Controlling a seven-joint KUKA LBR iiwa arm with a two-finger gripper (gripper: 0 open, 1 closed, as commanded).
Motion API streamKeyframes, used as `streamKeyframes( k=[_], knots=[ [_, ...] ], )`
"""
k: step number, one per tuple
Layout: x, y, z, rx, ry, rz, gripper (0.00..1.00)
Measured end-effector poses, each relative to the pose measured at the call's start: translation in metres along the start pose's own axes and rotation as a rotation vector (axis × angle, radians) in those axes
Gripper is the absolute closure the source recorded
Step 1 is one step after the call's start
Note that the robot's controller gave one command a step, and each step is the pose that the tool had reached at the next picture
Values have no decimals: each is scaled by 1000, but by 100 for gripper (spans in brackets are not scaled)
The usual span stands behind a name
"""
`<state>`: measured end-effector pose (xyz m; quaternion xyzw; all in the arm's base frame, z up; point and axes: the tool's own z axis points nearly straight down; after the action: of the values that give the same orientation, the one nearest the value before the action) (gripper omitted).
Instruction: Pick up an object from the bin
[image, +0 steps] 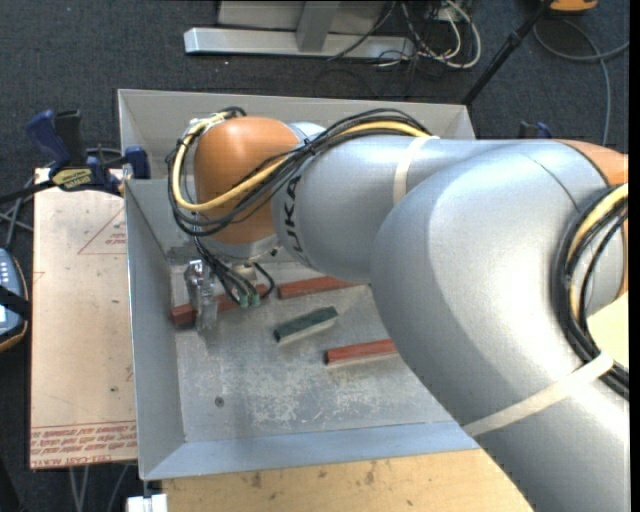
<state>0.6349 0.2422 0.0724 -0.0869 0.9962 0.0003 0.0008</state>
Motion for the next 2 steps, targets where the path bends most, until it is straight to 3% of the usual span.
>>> streamKeyframes(
  k=[1, 2],
  knots=[
    [-2, -5, 1, -1, -1, -9, 0],
    [-2, -8, 2, -1, -1, -10, 0]
  ],
)
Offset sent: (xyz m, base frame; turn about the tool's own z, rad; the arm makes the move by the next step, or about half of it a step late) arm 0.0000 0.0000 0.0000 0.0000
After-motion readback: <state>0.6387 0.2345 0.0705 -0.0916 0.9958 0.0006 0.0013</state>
